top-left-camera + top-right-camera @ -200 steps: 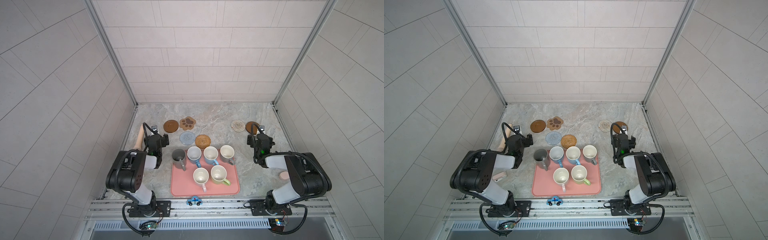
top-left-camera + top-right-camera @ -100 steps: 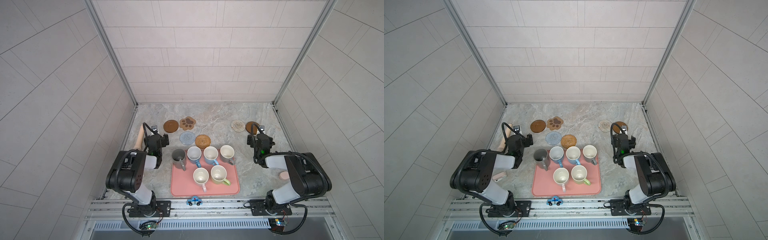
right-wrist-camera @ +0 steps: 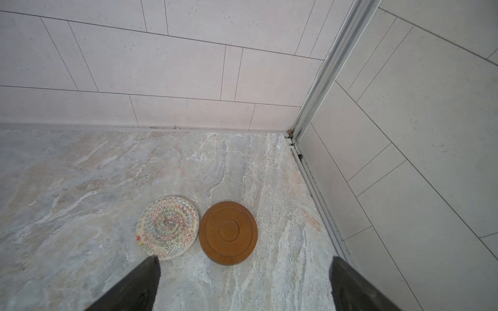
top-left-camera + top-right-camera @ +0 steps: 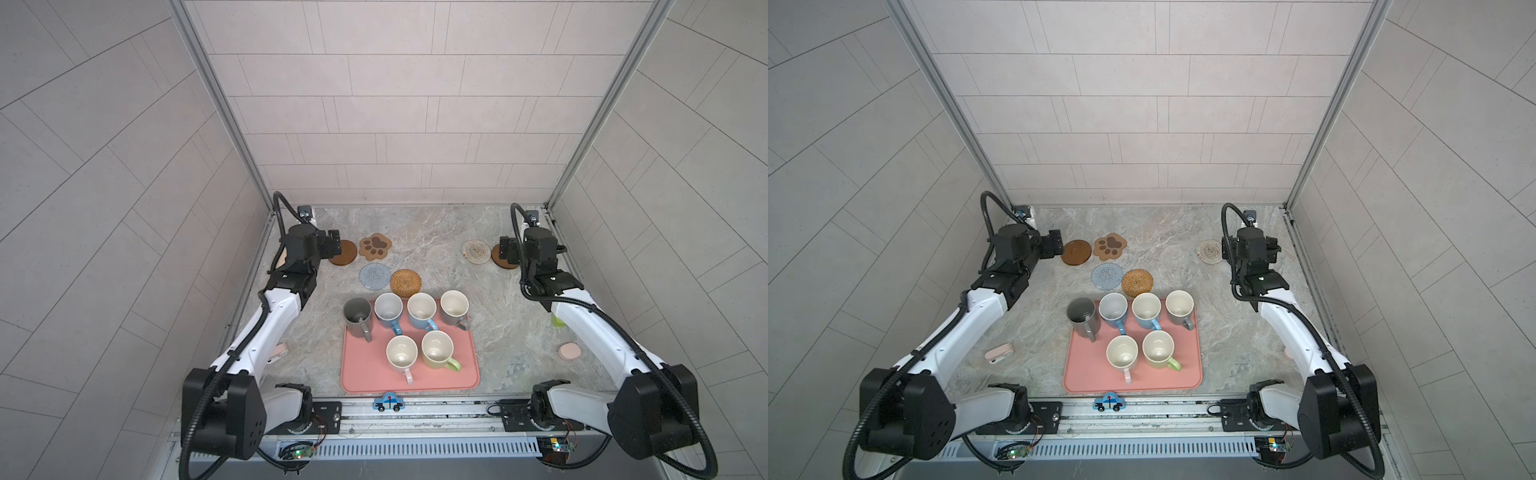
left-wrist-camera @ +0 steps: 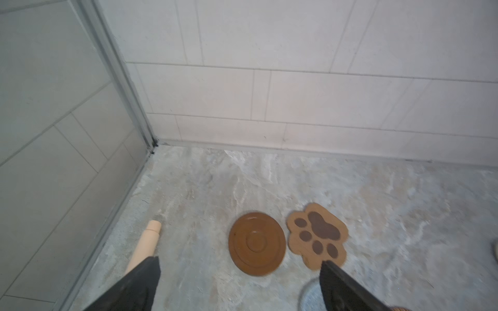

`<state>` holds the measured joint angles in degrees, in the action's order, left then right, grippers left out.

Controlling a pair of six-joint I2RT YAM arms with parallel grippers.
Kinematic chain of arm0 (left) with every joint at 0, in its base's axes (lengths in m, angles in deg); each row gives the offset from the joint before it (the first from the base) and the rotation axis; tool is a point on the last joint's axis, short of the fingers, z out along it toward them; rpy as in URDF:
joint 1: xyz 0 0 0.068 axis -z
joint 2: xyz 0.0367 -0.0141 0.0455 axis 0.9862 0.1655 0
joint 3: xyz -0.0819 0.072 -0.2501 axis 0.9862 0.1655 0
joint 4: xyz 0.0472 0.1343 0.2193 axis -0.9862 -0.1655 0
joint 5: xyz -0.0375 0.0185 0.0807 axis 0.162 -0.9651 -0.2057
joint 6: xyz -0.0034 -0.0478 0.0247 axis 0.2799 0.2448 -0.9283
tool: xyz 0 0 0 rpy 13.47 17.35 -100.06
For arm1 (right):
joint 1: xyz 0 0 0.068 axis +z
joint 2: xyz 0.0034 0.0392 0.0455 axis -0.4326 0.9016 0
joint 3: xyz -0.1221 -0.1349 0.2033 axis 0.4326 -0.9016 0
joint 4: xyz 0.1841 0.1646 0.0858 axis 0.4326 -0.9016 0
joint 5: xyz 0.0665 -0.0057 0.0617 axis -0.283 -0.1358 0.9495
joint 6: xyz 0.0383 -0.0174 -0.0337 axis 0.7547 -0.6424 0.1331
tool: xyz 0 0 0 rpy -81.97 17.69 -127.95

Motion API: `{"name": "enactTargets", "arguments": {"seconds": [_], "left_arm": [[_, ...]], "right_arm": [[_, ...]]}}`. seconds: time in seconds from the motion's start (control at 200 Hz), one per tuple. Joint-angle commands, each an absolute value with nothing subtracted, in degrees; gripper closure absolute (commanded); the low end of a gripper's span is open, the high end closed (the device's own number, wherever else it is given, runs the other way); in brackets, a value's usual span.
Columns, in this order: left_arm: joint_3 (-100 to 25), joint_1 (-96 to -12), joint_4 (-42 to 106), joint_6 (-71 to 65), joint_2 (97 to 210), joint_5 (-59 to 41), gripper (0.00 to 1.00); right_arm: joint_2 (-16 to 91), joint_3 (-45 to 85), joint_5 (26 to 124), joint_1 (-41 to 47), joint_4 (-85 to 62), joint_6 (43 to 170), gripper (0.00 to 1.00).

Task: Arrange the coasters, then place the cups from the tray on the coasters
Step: 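Raise the left arm toward the paw coaster while the right arm rises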

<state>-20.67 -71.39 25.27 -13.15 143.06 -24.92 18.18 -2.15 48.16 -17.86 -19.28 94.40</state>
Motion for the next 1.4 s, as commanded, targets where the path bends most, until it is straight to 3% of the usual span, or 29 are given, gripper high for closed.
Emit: {"name": "enactTargets", "arguments": {"seconds": [0.0, 0.115, 0.615, 0.891, 1.046, 1.396], "left_arm": [[-24.71, -68.04, 6.48, -10.65, 146.85, -22.33, 0.00], [-28.24, -64.40, 3.77, -8.30, 150.33, -21.57, 0.00], [-44.95, -62.28, 0.56, 6.19, 173.37, -14.14, 0.07], [-63.91, -62.25, -14.71, 12.26, 186.49, -14.39, 0.10], [-69.86, -62.23, -20.74, 16.70, 188.79, -17.40, 0.12], [-72.53, -64.25, -18.87, 20.97, 192.41, -18.36, 0.11]], "right_arm": [[17.72, 2.87, 53.30, -17.81, -38.03, 98.35, 0.00], [18.12, 5.31, 59.34, -17.13, -41.62, 99.39, 0.01], [27.81, 11.99, 64.77, -13.97, -49.97, 106.22, 0.01], [39.83, 23.70, 71.14, -13.90, -58.52, 107.50, 0.03], [43.82, 29.07, 74.23, -13.59, -63.35, 108.67, 0.05], [51.00, 36.76, 74.62, -13.36, -68.23, 102.46, 0.06]]}}
